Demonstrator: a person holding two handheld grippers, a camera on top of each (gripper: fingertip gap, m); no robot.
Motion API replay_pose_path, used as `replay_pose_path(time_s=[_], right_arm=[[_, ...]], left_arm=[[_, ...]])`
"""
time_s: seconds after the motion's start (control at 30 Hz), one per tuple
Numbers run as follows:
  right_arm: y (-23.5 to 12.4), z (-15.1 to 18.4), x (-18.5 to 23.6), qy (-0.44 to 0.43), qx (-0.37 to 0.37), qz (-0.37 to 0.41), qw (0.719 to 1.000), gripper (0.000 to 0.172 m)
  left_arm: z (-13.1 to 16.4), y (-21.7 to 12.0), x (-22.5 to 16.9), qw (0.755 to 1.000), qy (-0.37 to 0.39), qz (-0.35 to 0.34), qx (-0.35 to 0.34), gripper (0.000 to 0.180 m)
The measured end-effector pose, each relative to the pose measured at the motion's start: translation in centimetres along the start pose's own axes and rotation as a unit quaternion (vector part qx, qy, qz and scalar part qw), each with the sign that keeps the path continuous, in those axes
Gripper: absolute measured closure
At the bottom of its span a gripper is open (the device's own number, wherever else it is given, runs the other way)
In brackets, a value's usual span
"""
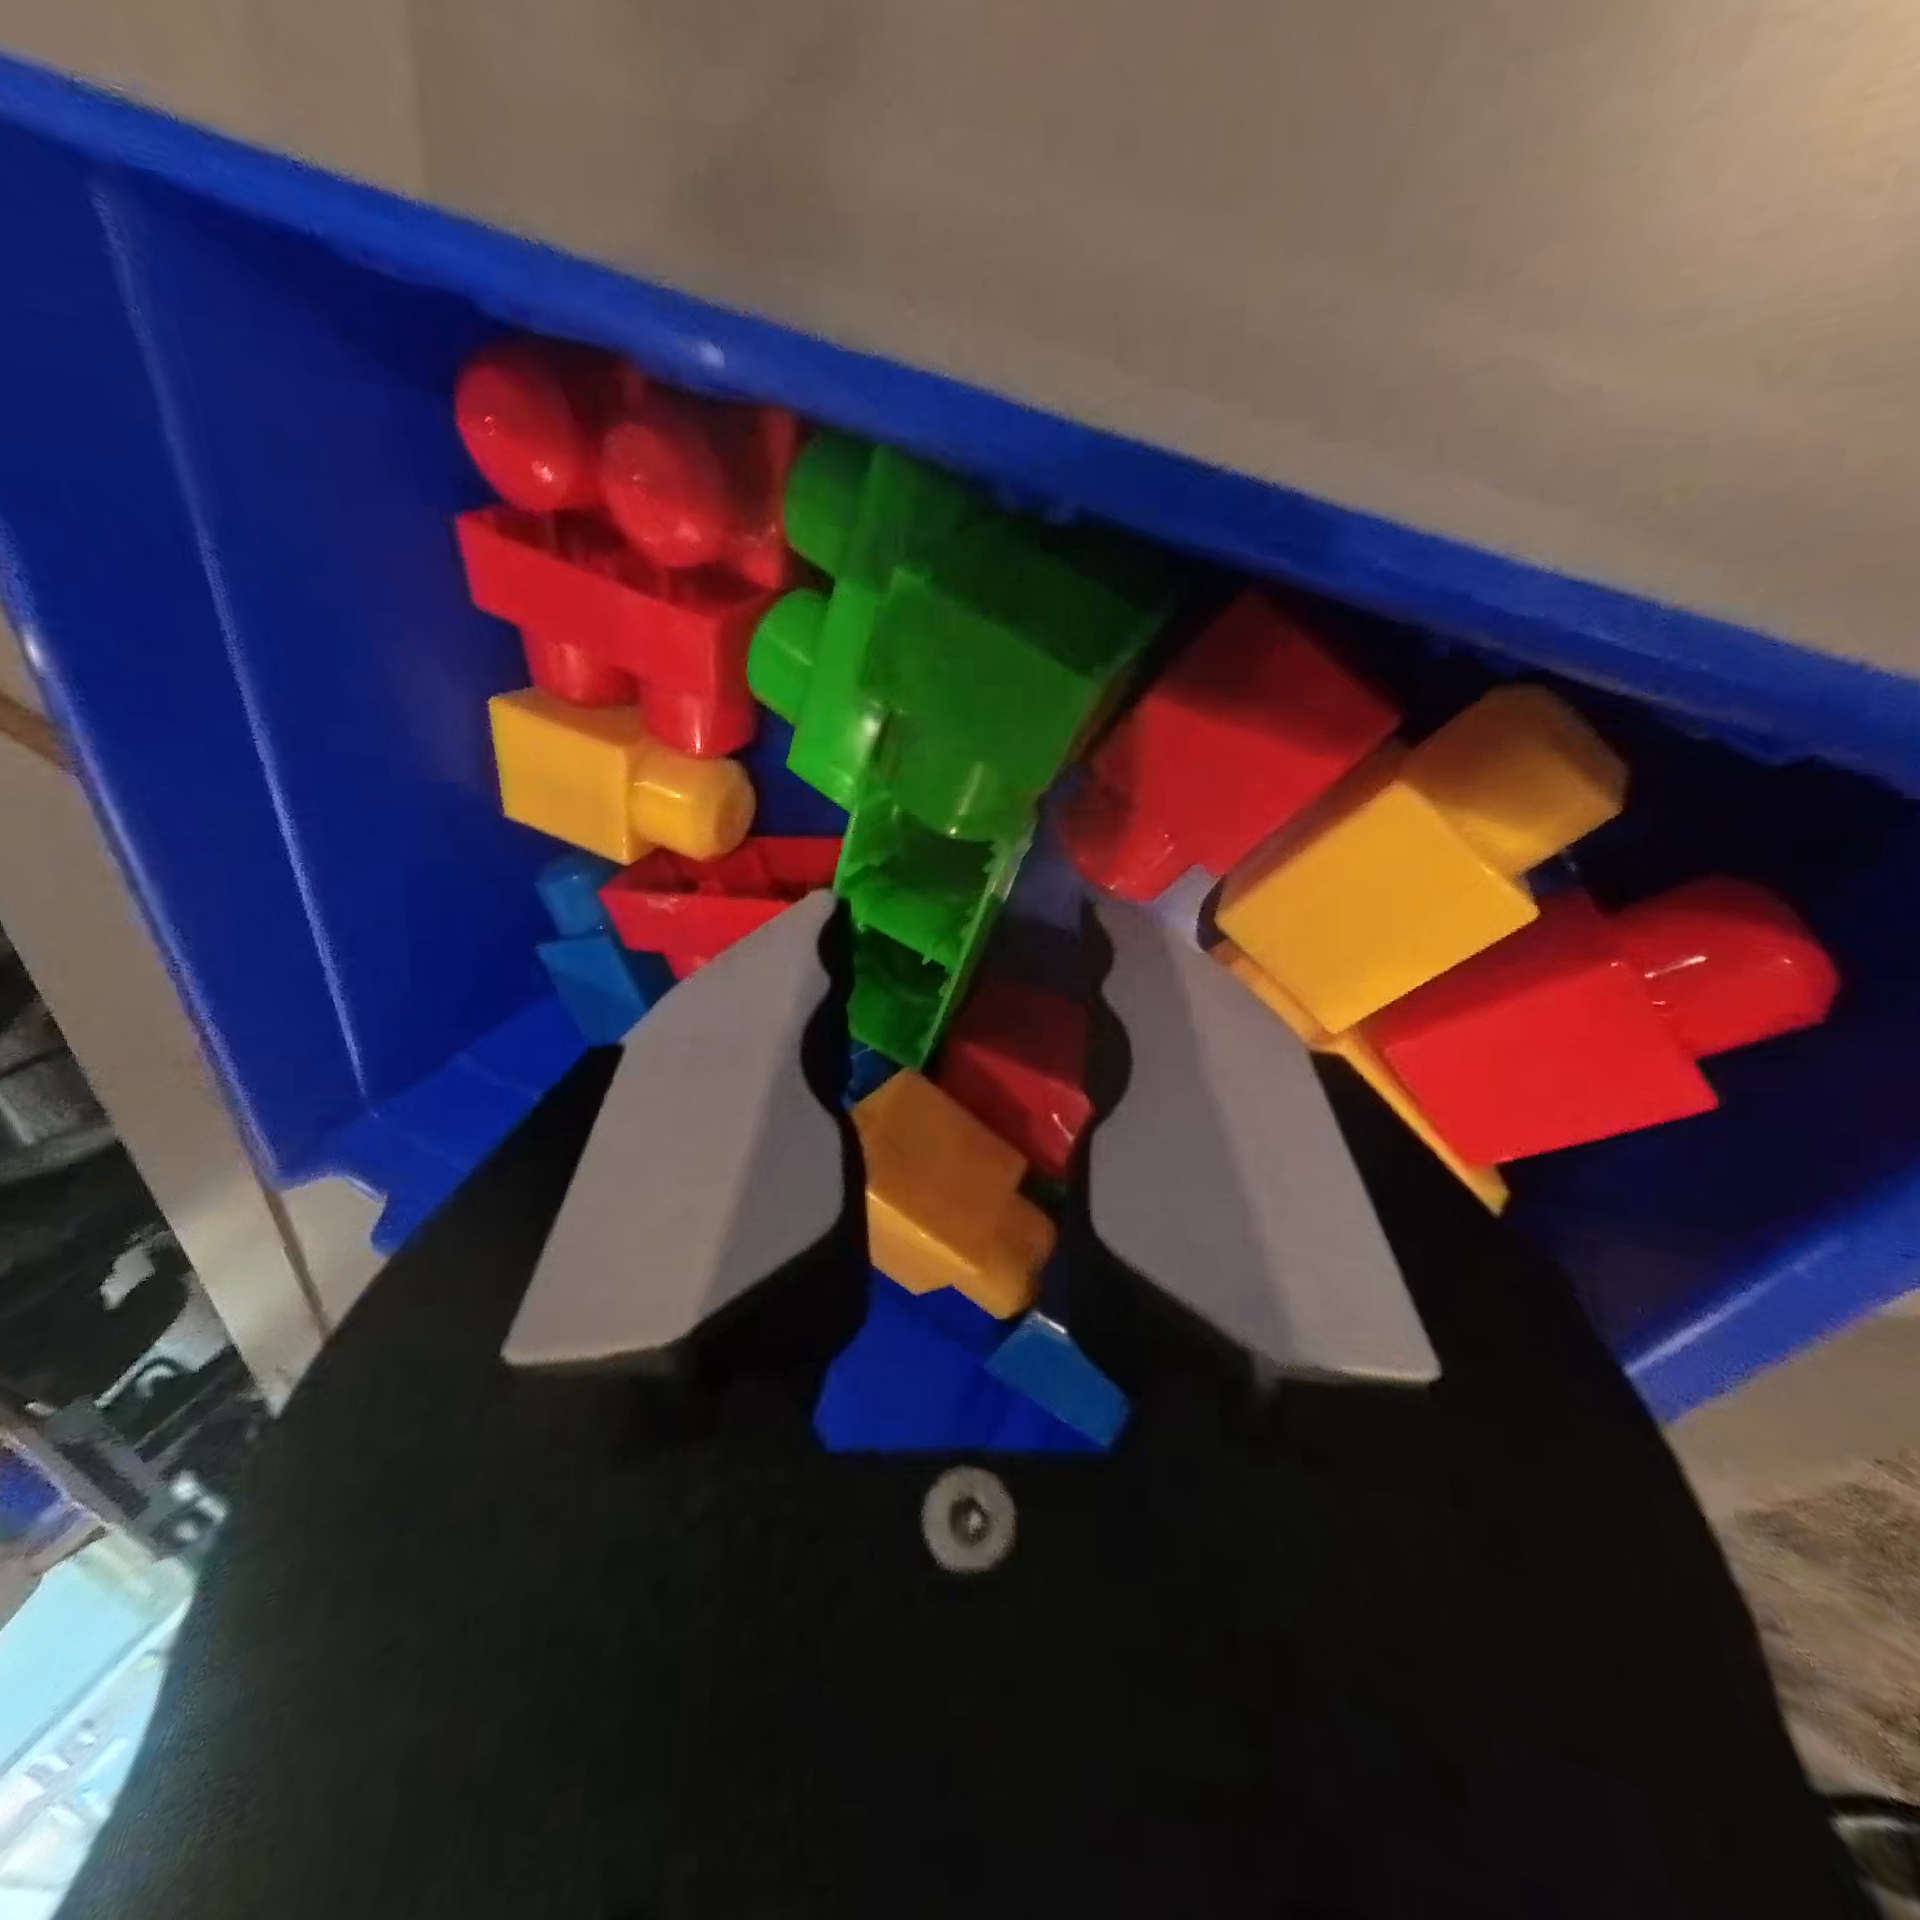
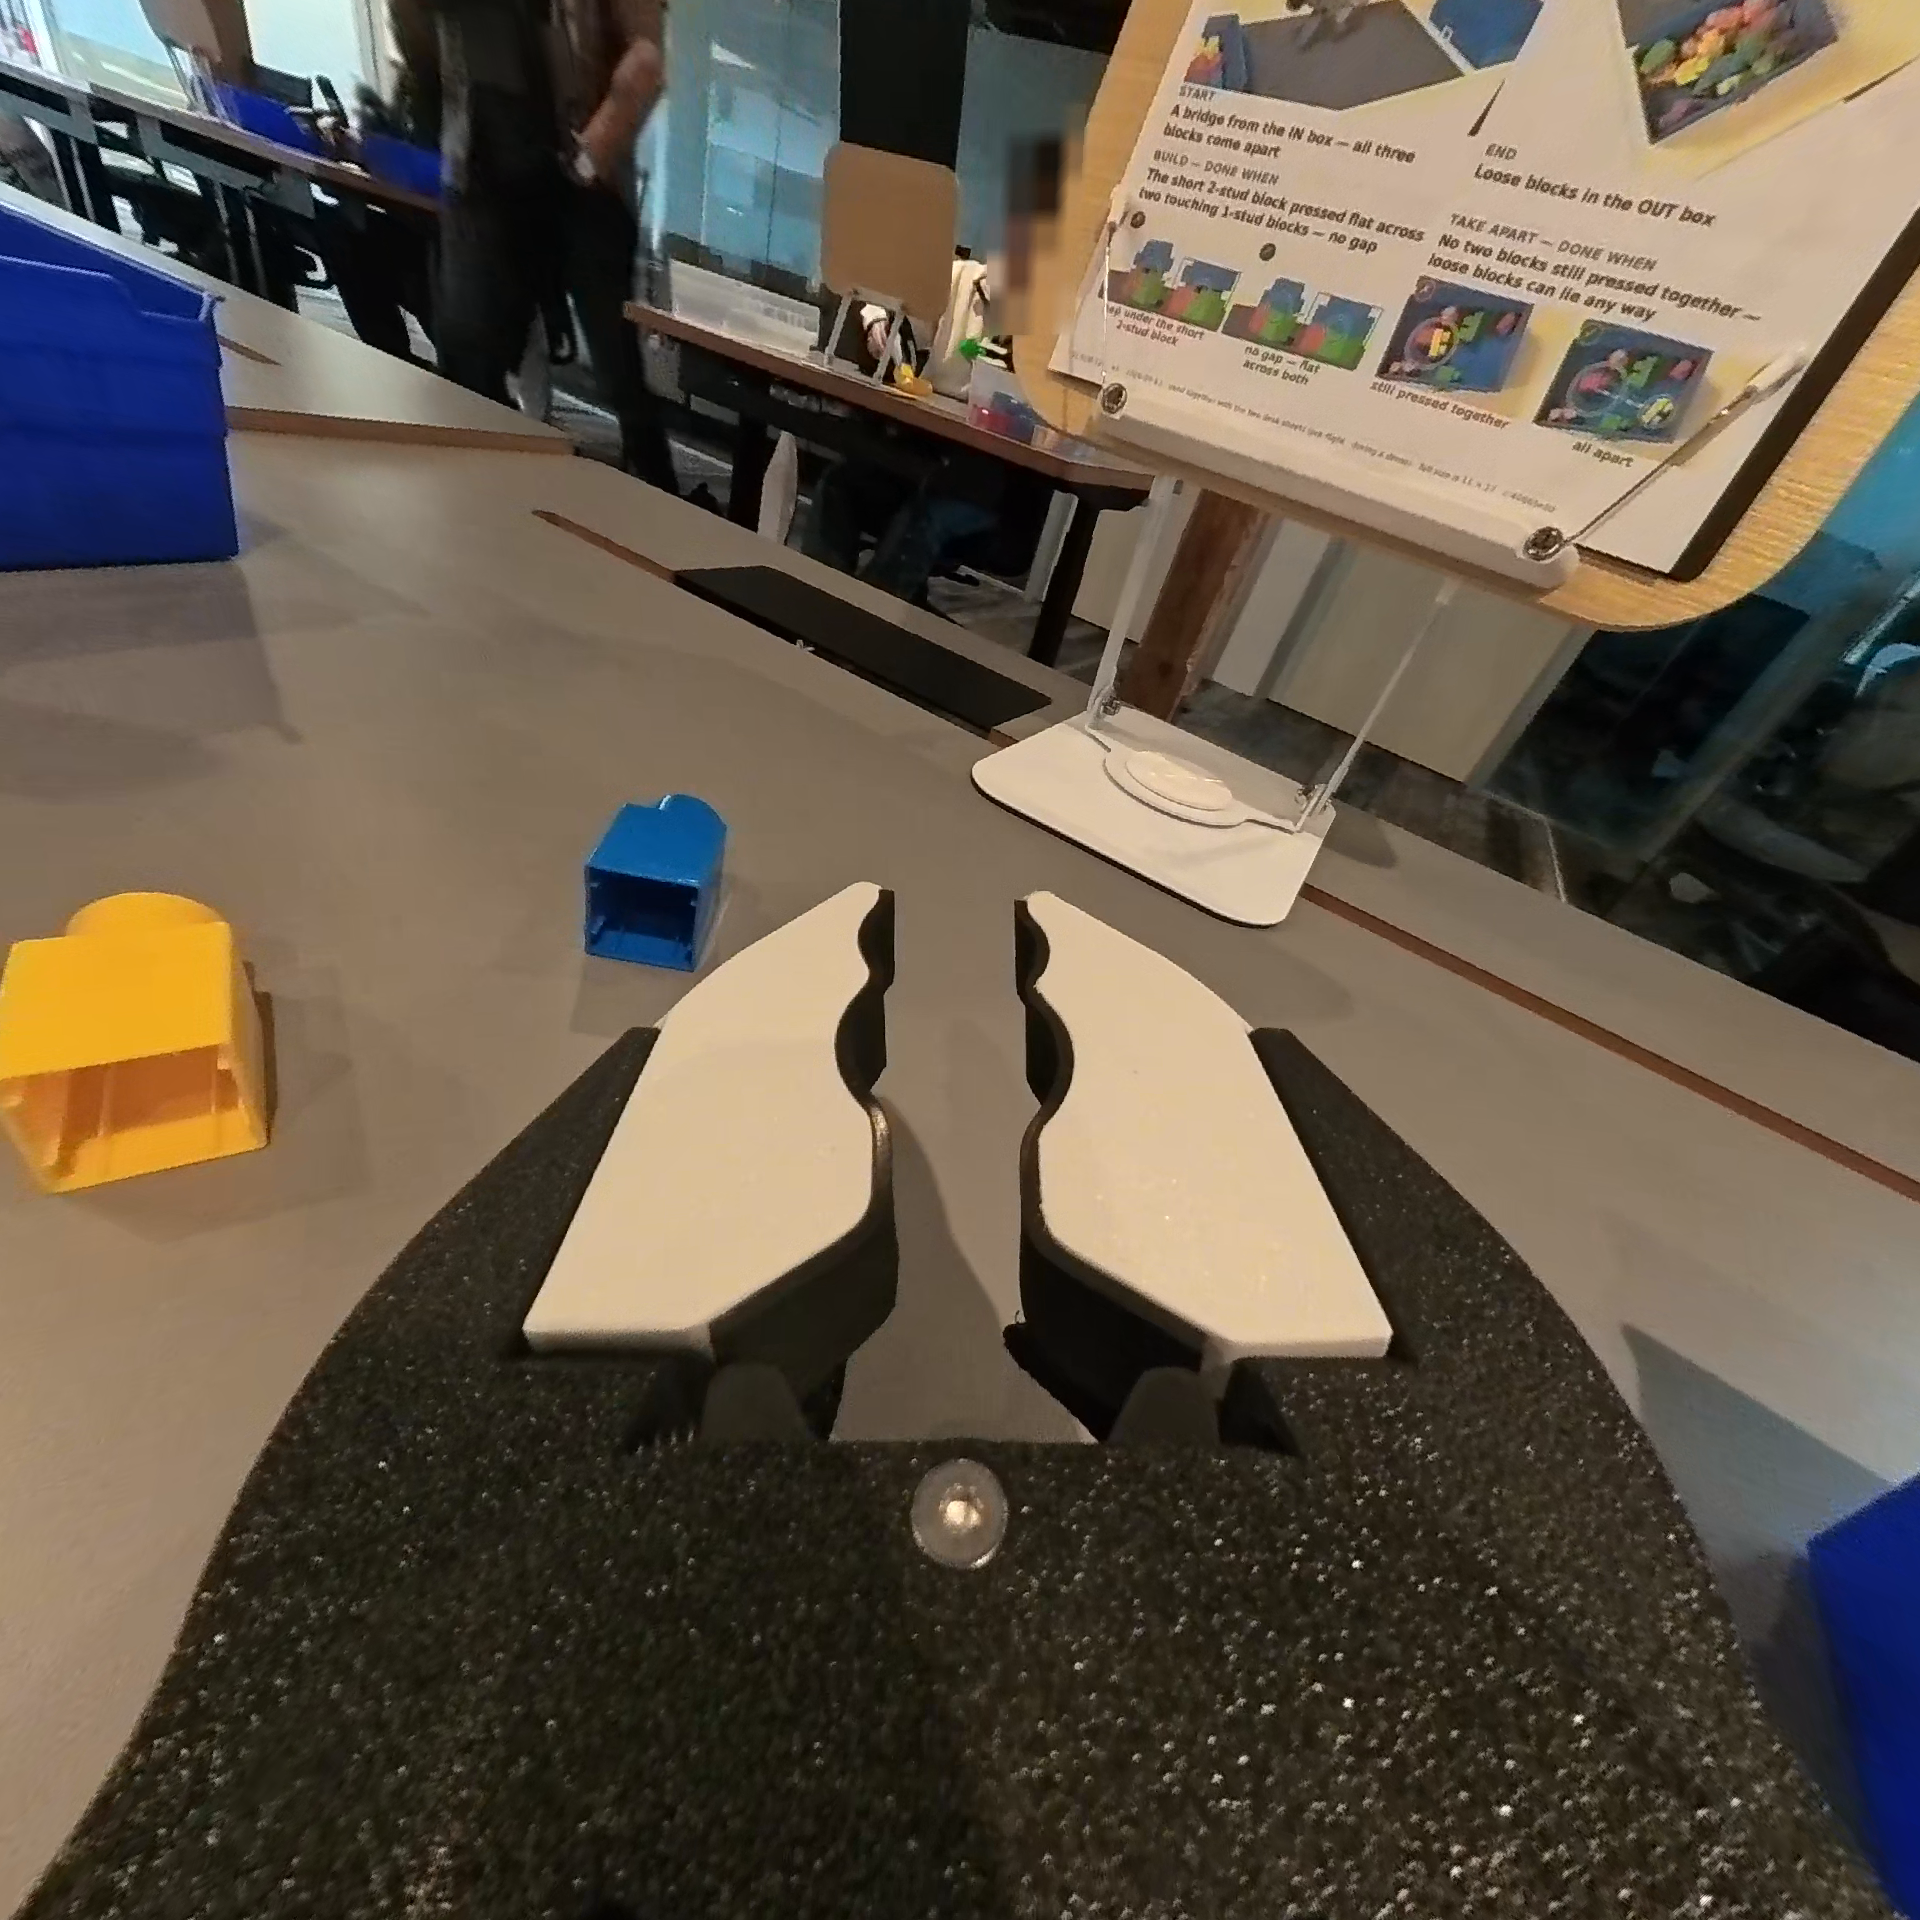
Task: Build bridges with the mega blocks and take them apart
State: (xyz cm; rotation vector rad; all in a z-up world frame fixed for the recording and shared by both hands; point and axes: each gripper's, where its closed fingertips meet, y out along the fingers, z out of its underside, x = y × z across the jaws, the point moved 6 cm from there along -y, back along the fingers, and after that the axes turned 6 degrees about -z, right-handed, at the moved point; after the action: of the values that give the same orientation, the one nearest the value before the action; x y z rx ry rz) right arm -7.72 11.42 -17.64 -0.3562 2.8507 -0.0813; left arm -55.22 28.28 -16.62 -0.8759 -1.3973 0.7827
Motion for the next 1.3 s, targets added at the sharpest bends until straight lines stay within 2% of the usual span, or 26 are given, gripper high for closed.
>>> replay_pose_path(time_s=[0.17, 0.3, 0.4, 0.47, 0.6, 0.77, 0.83, 0.9, 1.0, 1.07, 1.17, 1.3], right_arm=[[0.1, 0.0, 0.1, -0.001, 0.001, -0.002, 1.000, 0.150], [0.1, 0.0, 0.1, -0.002, 0.000, -0.003, 1.000, 0.150], [0.0, 0.0, 0.1, -0.001, 0.000, -0.004, 1.000, 0.150], [0.0, -0.1, 0.1, 0.000, -0.002, -0.004, 1.000, 0.150], [-0.1, -0.1, 0.1, 0.005, -0.005, -0.005, 1.000, 0.150], [0.0, -0.2, 0.2, 0.008, -0.008, -0.007, 1.000, 0.150], [-0.1, -0.2, 0.3, 0.006, -0.008, -0.006, 1.000, 0.150], [-0.1, -0.2, 0.2, 0.006, -0.009, -0.004, 1.000, 0.150], [-0.2, -0.2, 0.2, 0.006, -0.012, 0.000, 1.000, 0.150], [-0.3, -0.2, 0.1, 0.005, -0.013, 0.003, 1.000, 0.150], [-0.6, -0.2, -0.1, 0.008, -0.017, 0.011, 1.000, 0.150], [-1.1, 0.0, -1.0, 0.020, -0.015, 0.044, 0.999, 0.150]], left_arm=[[0.3, 1.3, -0.4, 0.998, 0.057, -0.026, 0.020, 0.157], [-0.1, 2.1, -0.7, 0.998, 0.047, -0.024, 0.024, 0.160], [-0.1, 2.5, -1.1, 0.997, 0.060, -0.013, 0.037, 0.175], [0.1, 2.5, -1.0, 0.997, 0.051, -0.018, 0.051, 0.178], [0.3, -0.1, 0.2, 0.995, 0.014, -0.091, 0.033, 0.178], [-0.9, -5.9, 1.7, 0.980, -0.058, -0.182, -0.051, 0.178], [-3.0, -9.1, 2.0, 0.969, -0.075, -0.211, -0.104, 0.178], [-6.6, -12.2, 1.7, 0.959, -0.072, -0.217, -0.168, 0.178], [-13.4, -14.9, -0.4, 0.954, -0.019, -0.178, -0.239, 0.178], [-18.0, -14.8, -2.2, 0.955, 0.030, -0.138, -0.259, 0.178], [-24.2, -12.6, -4.7, 0.955, 0.088, -0.082, -0.271, 0.178], [-31.0, -9.3, -7.0, 0.952, 0.124, -0.022, -0.280, 0.178]])
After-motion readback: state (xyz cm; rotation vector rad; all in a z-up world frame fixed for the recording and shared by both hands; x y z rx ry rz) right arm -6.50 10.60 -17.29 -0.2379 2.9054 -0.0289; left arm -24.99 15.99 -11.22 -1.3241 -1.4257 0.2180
